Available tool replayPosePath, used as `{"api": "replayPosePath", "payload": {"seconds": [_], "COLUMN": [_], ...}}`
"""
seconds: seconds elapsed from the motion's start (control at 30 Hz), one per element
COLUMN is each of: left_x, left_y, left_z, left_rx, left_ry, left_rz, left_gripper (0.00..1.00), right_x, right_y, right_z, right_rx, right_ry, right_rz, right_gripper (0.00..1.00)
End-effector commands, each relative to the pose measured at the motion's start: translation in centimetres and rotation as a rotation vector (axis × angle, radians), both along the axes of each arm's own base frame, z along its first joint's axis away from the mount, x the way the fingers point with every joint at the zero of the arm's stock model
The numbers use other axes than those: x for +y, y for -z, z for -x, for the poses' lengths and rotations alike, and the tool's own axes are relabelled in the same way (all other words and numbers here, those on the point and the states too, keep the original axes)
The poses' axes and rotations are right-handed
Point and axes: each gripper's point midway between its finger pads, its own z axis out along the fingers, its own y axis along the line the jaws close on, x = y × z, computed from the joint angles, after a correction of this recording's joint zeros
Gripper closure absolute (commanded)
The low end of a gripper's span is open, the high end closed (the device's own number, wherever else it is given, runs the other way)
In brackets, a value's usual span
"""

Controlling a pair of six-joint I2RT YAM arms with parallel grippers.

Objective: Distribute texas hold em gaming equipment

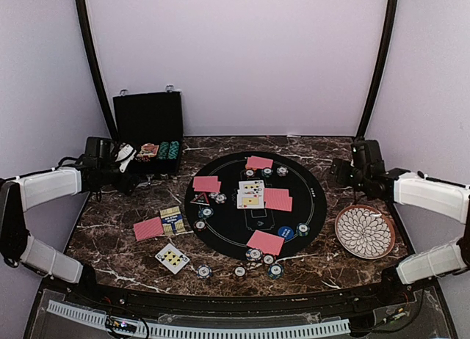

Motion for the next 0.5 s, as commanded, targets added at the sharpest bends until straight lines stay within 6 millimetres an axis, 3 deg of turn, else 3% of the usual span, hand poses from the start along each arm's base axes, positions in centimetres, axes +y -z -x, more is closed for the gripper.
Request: {"api": "replayPosePath", "payload": {"seconds": [0.0,0.13,0.47], "left_x": [0.5,0.4,0.0], "left_y": [-2.4,-2.7,-0.4], "left_z": [-3.0,-2.8,-3.2], "left_rx": [-0.155,-0.268,-0.341], "left_ry": [-0.1,-0.095,-0.102], "left_rz": [0.213,0.329,0.436], "left_gripper": [0.01,0.01,0.01], "right_x": [-6.2,-9.9,-12.2], "right_y": [-1.6,-0.2,-1.6], "right_z": [0.8,2.1,1.6], "right_rx": [-0.252,-0.25,-0.366], "right_ry": [0.234,0.378,0.389], "right_rz": [0.215,0.222,0.283], "right_gripper": [0.01,0.01,0.02]}}
